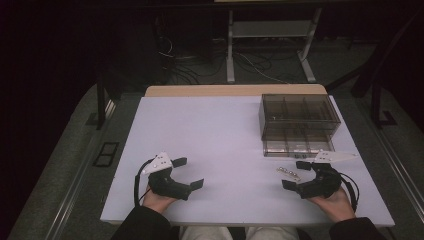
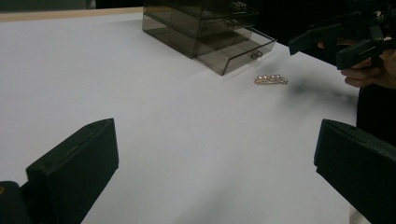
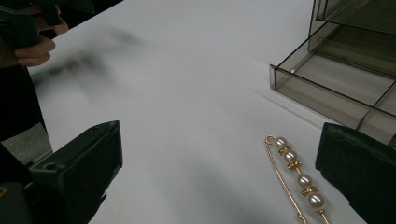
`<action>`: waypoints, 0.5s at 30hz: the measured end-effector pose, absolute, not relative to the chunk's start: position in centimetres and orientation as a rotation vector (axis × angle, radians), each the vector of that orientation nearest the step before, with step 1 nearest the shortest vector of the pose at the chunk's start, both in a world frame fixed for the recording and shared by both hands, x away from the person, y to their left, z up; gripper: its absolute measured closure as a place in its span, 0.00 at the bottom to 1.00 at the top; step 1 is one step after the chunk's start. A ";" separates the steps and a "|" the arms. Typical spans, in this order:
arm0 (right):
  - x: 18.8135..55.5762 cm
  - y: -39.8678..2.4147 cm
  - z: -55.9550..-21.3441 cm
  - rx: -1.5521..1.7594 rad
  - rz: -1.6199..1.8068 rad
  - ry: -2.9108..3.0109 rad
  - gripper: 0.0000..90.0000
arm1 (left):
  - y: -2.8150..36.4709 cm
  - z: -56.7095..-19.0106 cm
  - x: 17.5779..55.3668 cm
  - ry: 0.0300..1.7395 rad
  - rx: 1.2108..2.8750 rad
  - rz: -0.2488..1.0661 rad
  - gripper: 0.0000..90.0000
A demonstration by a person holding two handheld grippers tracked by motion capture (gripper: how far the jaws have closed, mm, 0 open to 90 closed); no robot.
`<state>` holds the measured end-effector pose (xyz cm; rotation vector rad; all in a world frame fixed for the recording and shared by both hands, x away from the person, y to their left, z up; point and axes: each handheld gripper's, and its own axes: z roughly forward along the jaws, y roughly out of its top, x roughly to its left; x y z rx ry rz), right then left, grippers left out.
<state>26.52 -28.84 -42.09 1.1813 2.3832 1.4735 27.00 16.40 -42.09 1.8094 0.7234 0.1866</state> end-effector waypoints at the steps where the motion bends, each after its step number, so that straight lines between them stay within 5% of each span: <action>1: 26.5 -28.8 -42.1 1.182 1.474 2.383 0.00 | 16.4 -42.1 27.0 0.723 1.809 0.187 0.00; 15: 26.3 -28.8 -42.0 1.176 1.466 2.397 0.00 | 16.3 -42.1 27.0 0.722 1.806 0.175 0.00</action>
